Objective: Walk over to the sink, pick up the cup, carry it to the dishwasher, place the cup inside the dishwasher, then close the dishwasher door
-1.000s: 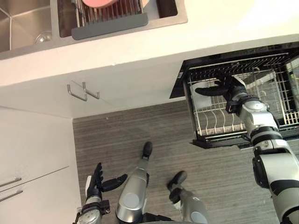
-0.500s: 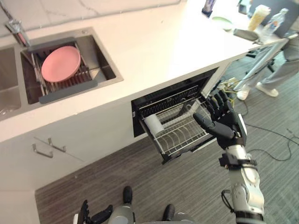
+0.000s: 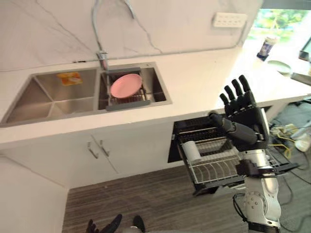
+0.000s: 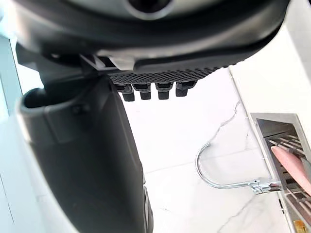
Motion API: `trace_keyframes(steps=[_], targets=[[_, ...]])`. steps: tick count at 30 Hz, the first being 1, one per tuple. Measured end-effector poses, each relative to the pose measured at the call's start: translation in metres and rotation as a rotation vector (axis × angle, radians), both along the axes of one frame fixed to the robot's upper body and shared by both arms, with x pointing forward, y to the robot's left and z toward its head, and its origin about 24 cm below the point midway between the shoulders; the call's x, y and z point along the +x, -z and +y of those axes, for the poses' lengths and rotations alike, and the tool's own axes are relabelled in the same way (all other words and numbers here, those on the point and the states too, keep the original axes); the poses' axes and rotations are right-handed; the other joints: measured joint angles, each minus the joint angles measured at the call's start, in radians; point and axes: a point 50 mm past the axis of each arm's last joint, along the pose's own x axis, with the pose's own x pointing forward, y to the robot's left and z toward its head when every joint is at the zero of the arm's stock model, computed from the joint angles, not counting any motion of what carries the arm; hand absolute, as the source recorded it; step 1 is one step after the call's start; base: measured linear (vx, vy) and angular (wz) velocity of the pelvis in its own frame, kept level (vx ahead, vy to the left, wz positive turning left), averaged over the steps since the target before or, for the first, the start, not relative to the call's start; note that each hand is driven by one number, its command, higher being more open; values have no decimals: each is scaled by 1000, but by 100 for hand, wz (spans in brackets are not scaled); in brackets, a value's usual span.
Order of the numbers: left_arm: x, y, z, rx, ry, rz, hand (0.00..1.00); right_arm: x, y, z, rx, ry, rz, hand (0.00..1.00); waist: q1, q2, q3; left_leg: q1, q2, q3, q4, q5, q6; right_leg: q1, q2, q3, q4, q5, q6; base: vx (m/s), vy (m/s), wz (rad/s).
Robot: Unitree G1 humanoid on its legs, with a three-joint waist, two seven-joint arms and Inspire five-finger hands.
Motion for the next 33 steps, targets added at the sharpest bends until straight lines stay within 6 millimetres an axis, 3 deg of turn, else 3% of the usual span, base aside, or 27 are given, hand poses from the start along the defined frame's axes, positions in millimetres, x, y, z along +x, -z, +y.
trace_keyframes(steps=[2, 4, 5, 6, 7, 8, 9, 10, 11, 13, 15, 22, 29, 30, 33], targets=[[5, 0, -1, 4, 76, -3, 100, -3, 4, -5, 10, 26, 20, 100, -4, 13, -1, -8, -8, -16, 0, -4, 5, -15, -21, -11, 54, -3, -5, -33, 85, 32], [13, 0, -6, -6, 187, -7, 100, -9, 10, -12, 60, 77, 39, 100, -28, 39, 5, -25, -12, -54, 0, -9, 14, -74, -78, -28, 232, -9, -28, -12, 110, 47], [16, 0, -6, -9, 210, -12, 100, -11, 12, -13, 68, 93, 47, 100, -33, 39, 10, -25, -15, -63, 0, -10, 15, -89, -98, -26, 287, -10, -48, 15, 129, 56], [20, 0, -5, -2, 267, -17, 100, -18, 20, -14, 87, 123, 71, 100, -42, 39, 13, -21, -20, -78, 1, -14, 22, -130, -133, 18, 399, -9, -121, 31, 108, 38], [22, -1, -5, 5, 304, -14, 100, -23, 26, -14, 101, 135, 94, 100, -49, 39, 17, -16, -20, -93, 1, -15, 44, -174, -128, 125, 465, -13, -158, 42, 82, 61], [28, 0, -1, 14, 351, -10, 100, -29, 33, -11, 117, 139, 121, 100, -68, 37, 35, -8, -20, -133, 2, -15, 49, -205, -57, 305, 490, -74, -112, 33, 38, 61], [30, 0, 0, 18, 371, -6, 100, -32, 35, -10, 119, 140, 134, 100, -79, 34, 40, -6, -19, -151, 2, -15, 49, -215, -17, 375, 482, -103, -97, 50, 16, 83], [32, 0, 2, 28, 416, 15, 100, -39, 39, -10, 114, 144, 157, 100, -91, 27, 45, 0, -23, -171, 1, -15, 49, -230, 61, 492, 430, -154, -67, 49, -7, 53], [33, 1, 3, 32, 427, 27, 100, -41, 37, -10, 109, 143, 152, 100, -90, 21, 49, 5, -31, -172, 1, -15, 49, -236, 83, 518, 388, -165, -59, 53, -14, 36], [31, 3, 7, 41, 426, 59, 100, -41, 29, -7, 129, 114, 103, 100, -91, 7, 53, 8, -50, -168, 1, -15, 48, -264, 102, 543, 280, -163, -66, 54, -54, 2], [29, 3, 10, 48, 425, 68, 100, -42, 24, -8, 138, 100, 70, 100, -97, -9, 62, 17, -67, -168, 1, -14, 47, -261, 105, 574, 225, -123, -81, 46, -70, 7], [13, 6, 10, 66, 360, 113, 100, -44, 20, -6, 168, 94, 39, 100, -100, -6, 32, 45, -36, -161, 0, -30, 21, -159, 150, 561, 65, -59, -86, 123, -80, -3], [12, 6, 10, 104, 349, 136, 100, -43, 20, -3, 164, 73, 24, 100, -86, -5, 30, 87, -33, -160, 1, -47, 7, -111, 155, 576, 46, -59, -89, 68, -23, -3], [10, 6, 10, 109, 342, 143, 100, -42, 20, -3, 159, 69, 26, 100, -81, -5, 29, 87, -32, -157, 10, -60, 1, -109, 156, 580, 48, -65, -92, -49, -53, -3], [6, 7, 9, 115, 284, 152, 100, -42, 20, -4, 140, 50, 22, 100, -76, -6, 36, -14, 0, -139, 220, -174, -13, -111, 161, 579, 48, -91, -109, -50, -36, 2]])
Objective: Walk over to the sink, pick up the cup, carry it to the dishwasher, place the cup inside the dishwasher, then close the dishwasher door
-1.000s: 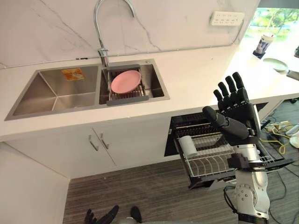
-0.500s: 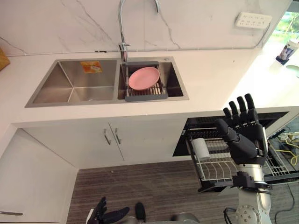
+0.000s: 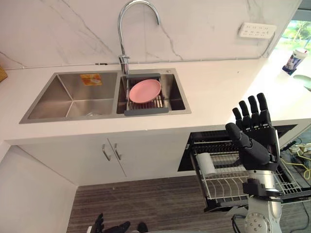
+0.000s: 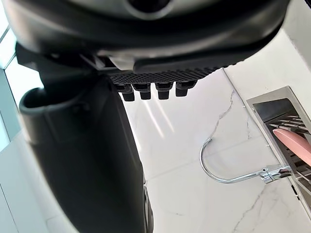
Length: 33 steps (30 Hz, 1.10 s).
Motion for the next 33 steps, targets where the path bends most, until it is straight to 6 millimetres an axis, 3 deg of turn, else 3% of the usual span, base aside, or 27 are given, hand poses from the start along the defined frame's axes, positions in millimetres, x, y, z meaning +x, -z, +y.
trace_keyframes(steps=[1, 2, 4, 5, 6, 7, 8, 9, 11, 12, 15, 17, 18, 19, 20, 21, 22, 24, 27, 28, 29, 33], targets=[[3, -2, 1, 20, -67, -29, 100, 0, -2, 0, -5, -5, -8, 100, 0, 13, 7, -106, 91, 77, 293, -95, 7, 3, 16, -12, 2, 1, -17, -36, 9, 10], [4, -3, 1, 27, -104, -52, 100, 0, -2, 0, -7, -6, -8, 100, 3, 20, 11, -171, 149, 102, 466, -125, 2, 14, 29, -16, 6, -5, -20, -23, 22, 15], [9, -6, 4, 61, -135, -81, 100, 0, -4, 1, -14, -13, -15, 100, 9, 18, 15, -208, 197, 127, 553, -153, -28, 56, 23, -24, 5, -19, -10, 82, 58, 10], [13, -7, 4, 92, -114, -84, 100, -1, -7, -1, -27, -13, -29, 100, 10, 18, 16, -208, 195, 140, 499, -156, -24, 80, 1, -31, 5, -32, 8, 163, 132, 14], [14, -7, 3, 108, -98, -81, 100, -1, -8, -1, -35, -15, -33, 100, 10, 17, 16, -205, 187, 142, 447, -151, -30, 90, -11, -34, 6, -40, 20, 182, 195, 15], [15, -8, 3, 136, -68, -74, 100, -1, -10, -3, -50, -20, -38, 100, 10, 19, 15, -193, 163, 136, 290, -104, -41, 100, -34, -37, 7, -54, 43, 205, 225, 8], [15, -8, 4, 144, -60, -69, 100, -1, -9, -3, -54, -22, -34, 100, 12, 15, 16, -177, 144, 144, 257, -41, -22, 107, -50, -36, 7, -62, 55, 252, 244, 12], [17, -9, 7, 167, -42, -64, 100, 0, -8, -1, -47, -32, -30, 100, 13, -1, 15, -148, 82, 157, 198, -35, 1, 115, -84, -16, -12, -67, 57, 277, 203, 18], [25, -12, 8, 192, -10, -84, 100, 5, -13, 4, -66, -71, -58, 100, 14, -8, 35, -170, 58, 157, 240, -77, 32, 130, -89, 32, -45, -53, 55, 262, 181, 14], [26, -11, 6, 205, 19, -79, 100, 9, -14, 9, -61, -102, -63, 100, 23, -9, 39, -176, 56, 167, 278, -113, 53, 136, -99, 58, -57, -40, 69, 225, 194, -16], [30, -12, 6, 209, 59, -80, 100, 21, -20, 21, -80, -166, -93, 100, 43, -15, 40, -129, 35, 198, 269, -156, 68, 142, -129, 96, -22, -19, 78, 241, 179, -22], [33, -11, 5, 196, 106, -72, 100, 21, -23, 17, -97, -157, -102, 100, 38, -16, 35, -78, 4, 197, 209, -158, 69, 110, -148, 99, 90, -18, 80, 180, 120, 0], [33, -11, 5, 187, 125, -72, 100, 21, -24, 14, -102, -147, -101, 100, 32, -14, 24, -43, -12, 196, 161, -157, 67, 49, -158, 102, 235, -17, 85, 169, 115, 2], [31, -10, 6, 185, 135, -65, 100, 21, -25, 15, -103, -146, -108, 100, 23, -20, 14, -7, -31, 194, 115, -157, 66, -50, -182, 102, 437, 5, 129, 213, 142, 0], [31, -10, 7, 186, 142, -60, 100, 20, -25, 15, -103, -145, -113, 100, 20, -23, 13, 11, -39, 192, 96, -157, 67, -101, -195, 104, 541, 21, 151, 278, 156, 6], [31, -9, 7, 181, 165, -47, 100, 20, -25, 15, -104, -143, -116, 100, 9, -27, 11, 46, -50, 186, 61, -156, 67, -191, -212, 91, 702, 9, 132, 299, 143, 12], [29, -8, 5, 172, 181, -35, 100, 21, -25, 16, -101, -146, -115, 100, -3, -23, 7, 79, -52, 186, 27, -150, 69, -244, -222, 34, 741, -9, 109, 310, 137, 9], [29, -7, 6, 170, 184, -19, 100, 22, -24, 22, -90, -165, -113, 100, -4, -25, -2, 122, -44, 198, -8, -140, 77, -295, -221, -68, 651, -23, 90, 300, 53, -9], [33, -5, 7, 156, 171, -5, 100, 24, -20, 29, -76, -197, -104, 100, -5, -20, -4, 146, 8, 205, 19, -144, 45, -315, -170, -219, 406, -14, 63, 319, -63, -11], [32, -6, 8, 155, 171, -4, 100, 25, -17, 31, -69, -203, -97, 100, -4, -27, -12, 152, 18, 205, 38, -156, 17, -312, -143, -263, 298, 53, 3, 200, -68, -5], [30, -7, 8, 153, 185, -8, 100, 35, -18, 19, -30, -79, -120, 100, 24, -38, 13, 130, 38, 181, 14, -127, -10, -149, -77, -253, -81, 282, 14, 68, -23, -4], [30, -7, 8, 153, 184, -8, 100, 35, -18, 19, -30, -79, -120, 100, 24, -39, 14, 129, 39, 182, 13, -127, -10, -149, -76, -252, -84, 283, 14, 0, 0, -1]])
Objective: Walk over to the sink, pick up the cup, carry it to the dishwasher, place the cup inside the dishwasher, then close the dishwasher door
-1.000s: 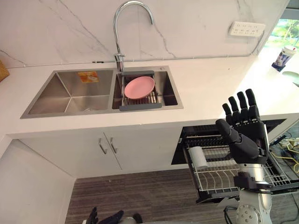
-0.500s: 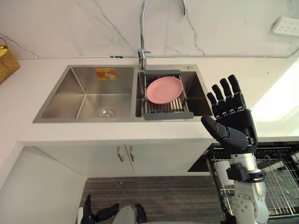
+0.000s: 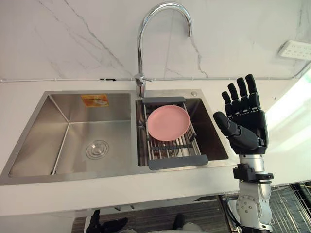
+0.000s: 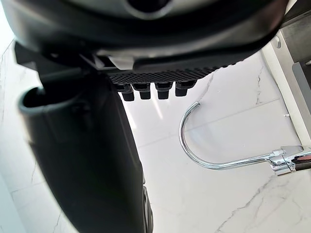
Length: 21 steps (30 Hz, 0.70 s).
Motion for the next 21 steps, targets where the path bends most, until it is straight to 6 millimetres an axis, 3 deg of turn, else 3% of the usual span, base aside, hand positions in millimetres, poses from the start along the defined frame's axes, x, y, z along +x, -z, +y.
trace_keyframes(steps=[6, 9, 12, 13, 14, 15, 21], targets=[[1, 3, 1, -30, -24, 12, 100, -2, -7, -9, -107, 54, 6, 100, -2, 6, 4, -14, 4, 23, -10, 1, -3, 14, 27, 21, -105, 53, -1, -11, -6, -13], [-2, 5, 4, -61, -91, 20, 100, -2, -11, -23, -310, 145, 69, 100, -9, 7, 3, -13, 12, 26, -12, 4, -8, 10, 38, 52, -106, 53, -1, 25, -7, -5], [-3, 8, 7, -80, -143, 40, 100, 0, -24, -28, -657, 227, 118, 100, -21, 7, 1, -22, 14, 26, -16, 8, -12, -3, 43, 107, -107, 53, 0, -9, 4, -2], [-6, 9, 7, -88, -165, 56, 100, 2, -33, -24, -878, 263, 109, 100, -28, 6, 1, -21, 14, 26, -17, 11, -13, -4, 43, 111, -107, 53, 0, -36, 3, -5], [-7, 9, 7, -89, -167, 57, 100, 3, -34, -24, -903, 266, 106, 100, -28, 6, 1, -21, 14, 25, -17, 11, -13, -4, 43, 112, -107, 53, 0, -56, -1, -8], [-9, 10, 7, -92, -175, 71, 100, 7, -44, -18, -1086, 274, 68, 100, -28, 6, -1, -17, 15, 18, -17, 13, -13, -1, 45, 115, -107, 53, 0, -43, -2, -4], [-17, 13, 8, -102, -208, 116, 100, 15, -77, 14, -1428, 190, -141, 100, -25, 1, -18, -12, 13, 7, -22, 19, -10, 8, 42, 114, -108, 53, -2, -88, 10, 3]])
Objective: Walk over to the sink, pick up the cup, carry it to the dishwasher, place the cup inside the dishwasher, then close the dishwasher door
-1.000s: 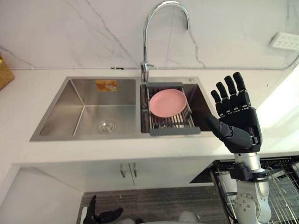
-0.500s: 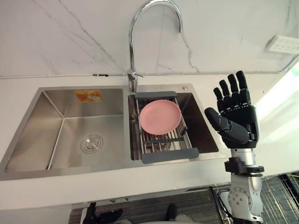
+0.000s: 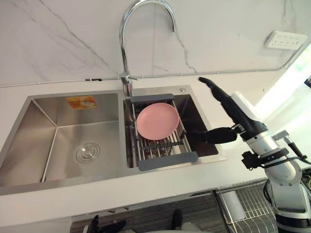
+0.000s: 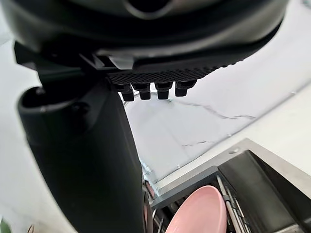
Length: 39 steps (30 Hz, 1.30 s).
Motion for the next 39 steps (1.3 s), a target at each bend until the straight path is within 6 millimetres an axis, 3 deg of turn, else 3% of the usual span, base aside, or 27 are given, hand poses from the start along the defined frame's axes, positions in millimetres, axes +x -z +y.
trace_keyframes(steps=[6, 14, 20, 39], targets=[[-9, 2, 1, -17, -17, 30, 100, 4, 1, 30, -269, -97, -6, 100, 1, -1, -31, -14, -6, -13, -16, 10, -2, -15, -1, -6, 0, 0, 0, -17, 5, 3], [-8, 2, 1, -21, -18, 41, 100, 19, 10, 47, -508, -63, -36, 100, 6, -2, -58, -35, -15, -50, -15, 19, 5, -23, -7, -17, 0, 0, 0, 1, 17, 13], [-9, 2, 2, -24, -20, 54, 100, 26, 21, 59, -580, -77, -21, 100, 22, -6, -64, -40, -15, -51, -15, 22, 7, -25, -9, -16, 0, 0, 0, -48, 11, 1], [-5, 3, -1, -58, 15, 76, 100, 56, 81, 33, -681, 153, 189, 100, 39, 6, -70, -53, -23, -91, -34, 52, 4, -28, -13, -52, 0, -1, 0, -28, 7, 6]])
